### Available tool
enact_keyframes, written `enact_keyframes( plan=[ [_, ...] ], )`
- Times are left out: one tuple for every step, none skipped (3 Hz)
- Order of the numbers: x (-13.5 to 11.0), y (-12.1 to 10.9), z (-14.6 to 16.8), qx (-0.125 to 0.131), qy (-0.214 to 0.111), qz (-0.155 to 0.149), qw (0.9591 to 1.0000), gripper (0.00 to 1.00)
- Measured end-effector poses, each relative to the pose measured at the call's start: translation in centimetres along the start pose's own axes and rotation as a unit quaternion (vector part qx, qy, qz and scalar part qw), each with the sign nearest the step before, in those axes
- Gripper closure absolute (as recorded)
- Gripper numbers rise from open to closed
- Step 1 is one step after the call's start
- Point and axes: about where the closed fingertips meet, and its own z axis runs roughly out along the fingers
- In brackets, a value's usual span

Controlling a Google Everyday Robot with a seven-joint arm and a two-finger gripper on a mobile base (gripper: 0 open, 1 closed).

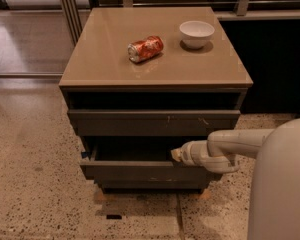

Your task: Open middle drawer

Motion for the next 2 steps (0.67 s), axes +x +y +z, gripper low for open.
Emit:
enact_keyframes(
  plan=[
    [1.5, -0.9, 2.2, -0.001, 0.028, 0.020, 0.9994, 1.00],
    [3.1, -1.3, 3.7, -0.008, 0.053, 0.029, 0.9981, 1.00]
  ],
)
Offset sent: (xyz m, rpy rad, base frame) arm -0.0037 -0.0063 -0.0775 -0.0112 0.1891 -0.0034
